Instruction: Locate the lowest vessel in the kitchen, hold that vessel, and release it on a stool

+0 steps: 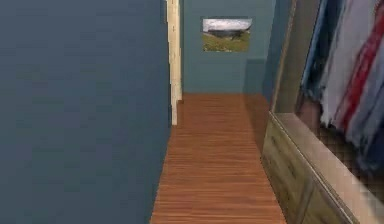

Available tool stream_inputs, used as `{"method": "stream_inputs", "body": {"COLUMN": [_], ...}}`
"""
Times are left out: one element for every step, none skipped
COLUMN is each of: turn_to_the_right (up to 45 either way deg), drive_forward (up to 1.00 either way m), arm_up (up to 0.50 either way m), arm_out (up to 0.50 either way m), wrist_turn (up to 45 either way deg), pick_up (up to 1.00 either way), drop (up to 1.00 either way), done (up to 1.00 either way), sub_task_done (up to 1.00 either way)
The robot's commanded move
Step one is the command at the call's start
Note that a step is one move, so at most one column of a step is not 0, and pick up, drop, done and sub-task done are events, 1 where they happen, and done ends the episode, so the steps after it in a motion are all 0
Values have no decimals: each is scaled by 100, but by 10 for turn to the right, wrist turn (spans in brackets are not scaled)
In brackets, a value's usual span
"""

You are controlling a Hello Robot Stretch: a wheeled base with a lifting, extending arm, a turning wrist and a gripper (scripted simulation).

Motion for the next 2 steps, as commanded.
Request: {"method": "stream_inputs", "body": {"turn_to_the_right": [0,0], "drive_forward": [100,100], "arm_up": [0,0], "arm_out": [0,0], "wrist_turn": [0,0], "pick_up": [0,0], "drop": [0,0], "done": [0,0], "sub_task_done": [0,0]}}
